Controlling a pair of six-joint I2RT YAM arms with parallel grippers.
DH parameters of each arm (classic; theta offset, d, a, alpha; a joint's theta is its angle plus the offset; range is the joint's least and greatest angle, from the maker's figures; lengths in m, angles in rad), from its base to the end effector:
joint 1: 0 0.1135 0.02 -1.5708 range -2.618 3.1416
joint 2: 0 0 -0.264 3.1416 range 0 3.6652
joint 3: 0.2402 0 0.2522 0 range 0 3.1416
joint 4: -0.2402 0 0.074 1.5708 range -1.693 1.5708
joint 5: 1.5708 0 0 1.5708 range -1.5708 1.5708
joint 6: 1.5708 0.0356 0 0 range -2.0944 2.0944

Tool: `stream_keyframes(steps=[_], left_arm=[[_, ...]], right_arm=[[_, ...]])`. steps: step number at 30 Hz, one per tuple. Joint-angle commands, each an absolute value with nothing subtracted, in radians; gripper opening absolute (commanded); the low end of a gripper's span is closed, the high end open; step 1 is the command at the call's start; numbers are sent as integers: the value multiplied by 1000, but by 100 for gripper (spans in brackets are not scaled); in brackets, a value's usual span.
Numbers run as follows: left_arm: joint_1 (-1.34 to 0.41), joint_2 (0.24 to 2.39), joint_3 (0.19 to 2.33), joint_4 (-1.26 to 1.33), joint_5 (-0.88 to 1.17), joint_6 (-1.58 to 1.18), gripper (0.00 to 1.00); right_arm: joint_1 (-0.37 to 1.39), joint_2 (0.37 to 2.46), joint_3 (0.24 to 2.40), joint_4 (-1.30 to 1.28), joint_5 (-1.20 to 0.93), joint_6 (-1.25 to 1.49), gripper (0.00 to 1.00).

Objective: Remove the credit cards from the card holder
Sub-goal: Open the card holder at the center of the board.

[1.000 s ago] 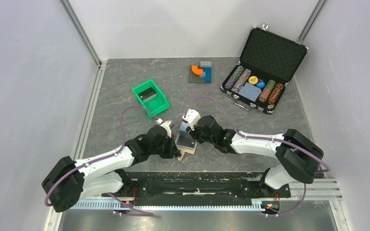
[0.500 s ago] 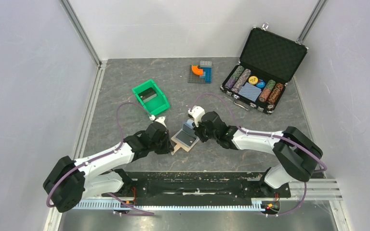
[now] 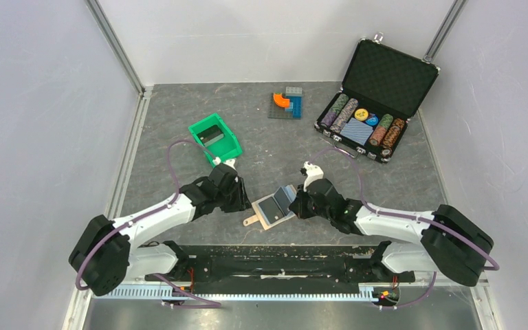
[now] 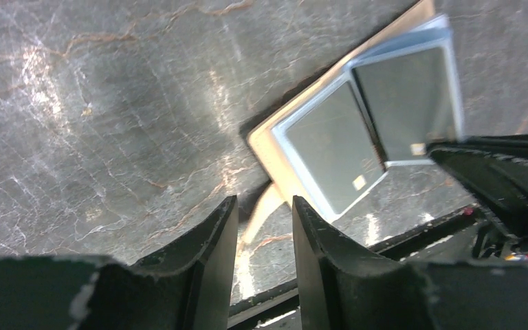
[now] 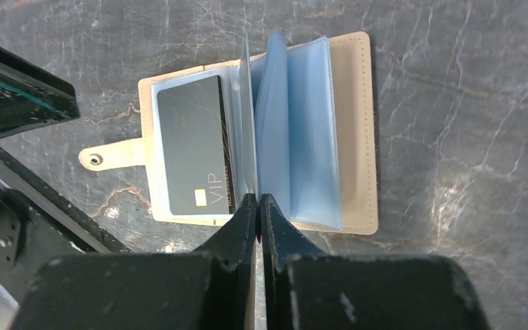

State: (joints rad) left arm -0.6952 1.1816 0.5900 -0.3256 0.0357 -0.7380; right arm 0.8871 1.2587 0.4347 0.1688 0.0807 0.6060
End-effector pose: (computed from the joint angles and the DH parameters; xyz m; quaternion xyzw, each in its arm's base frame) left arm 0.1706 -0.1440 0.1840 -0.0145 0.9468 -0.2236 0.2309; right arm 0.1514 0.1813 0.1590 -0.1079 0.8900 0.2733 0.3487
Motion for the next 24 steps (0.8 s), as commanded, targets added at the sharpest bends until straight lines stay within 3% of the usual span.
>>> stream_keyframes(steps=[1, 9, 15, 18, 24], left_arm=[[-692, 1120, 651, -334, 39, -710, 41], [-696, 1114, 537, -42, 277, -808, 40], [-712, 1203, 500, 148, 406, -839, 39], [-716, 1230, 508, 178, 423, -834, 38], [-716, 1283, 509, 197, 423, -832, 38]], right_arm=[[928, 1233, 391, 163, 189, 839, 0], [988, 1168, 355, 153, 297, 1013, 1], [988, 1123, 412, 3, 360, 982, 29], [988, 1081, 446, -65, 385, 924, 38], [988, 1083, 563, -103, 333, 669, 38]])
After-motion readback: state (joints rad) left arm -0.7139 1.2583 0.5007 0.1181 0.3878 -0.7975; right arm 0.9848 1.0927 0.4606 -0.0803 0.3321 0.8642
